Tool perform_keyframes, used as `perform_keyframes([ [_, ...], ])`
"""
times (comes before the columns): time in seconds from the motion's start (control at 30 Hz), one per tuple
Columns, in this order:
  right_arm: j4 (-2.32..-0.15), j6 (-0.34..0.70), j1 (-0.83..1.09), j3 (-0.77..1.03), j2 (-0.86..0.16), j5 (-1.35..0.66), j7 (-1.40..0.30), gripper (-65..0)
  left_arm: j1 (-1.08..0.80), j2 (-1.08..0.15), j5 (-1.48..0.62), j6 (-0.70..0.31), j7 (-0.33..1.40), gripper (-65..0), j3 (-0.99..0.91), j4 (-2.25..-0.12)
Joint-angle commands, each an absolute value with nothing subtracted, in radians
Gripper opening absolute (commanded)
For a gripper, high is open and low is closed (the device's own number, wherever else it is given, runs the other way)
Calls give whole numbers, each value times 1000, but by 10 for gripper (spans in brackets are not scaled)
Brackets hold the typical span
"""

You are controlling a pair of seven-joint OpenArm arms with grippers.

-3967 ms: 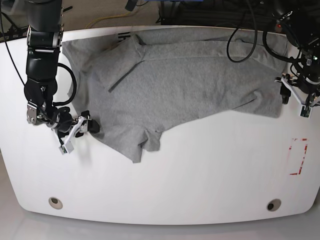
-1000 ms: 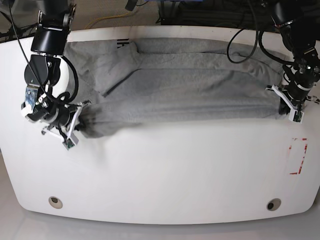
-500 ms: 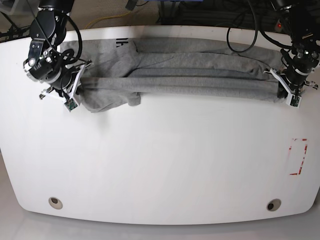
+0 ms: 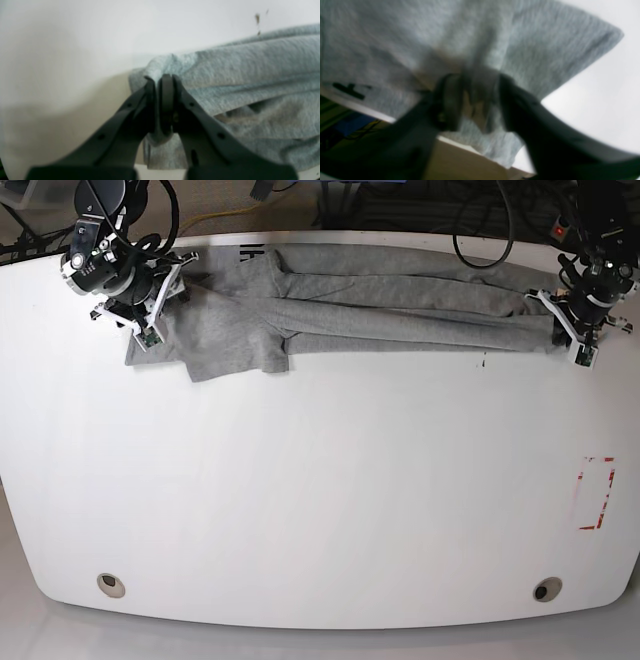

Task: Fold the T-shirt properly
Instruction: 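Fold the hem up over the collar with both grippers, then open both grippers and release the folded hem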

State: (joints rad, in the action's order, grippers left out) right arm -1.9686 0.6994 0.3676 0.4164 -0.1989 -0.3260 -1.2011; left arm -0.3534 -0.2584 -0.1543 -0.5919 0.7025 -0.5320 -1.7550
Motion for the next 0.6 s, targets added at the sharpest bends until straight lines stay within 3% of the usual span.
perform_keyframes([
  [0.0, -1988, 698, 367, 460, -182, -334, -1191, -235, -352, -275, -159, -584, 688, -537, -536, -1771],
  [0.13, -1991, 698, 367, 553, -162, -390, -1191, -206, -349, -275, -163, -584, 757, -318, -542, -1778],
  [0.2, -1994, 698, 366, 598, -163, -469, -1191, -206, -346, -275, -165, -584, 766, -250, -553, -1799],
  [0.4, -1989, 698, 360, 674, -209, -720, -1194, -206, -320, -274, -286, -584, 786, -242, -634, -1933],
  [0.57, -1966, 698, 285, 613, -229, -751, -1202, -206, -294, -297, -447, -582, 871, -242, -662, -1952],
])
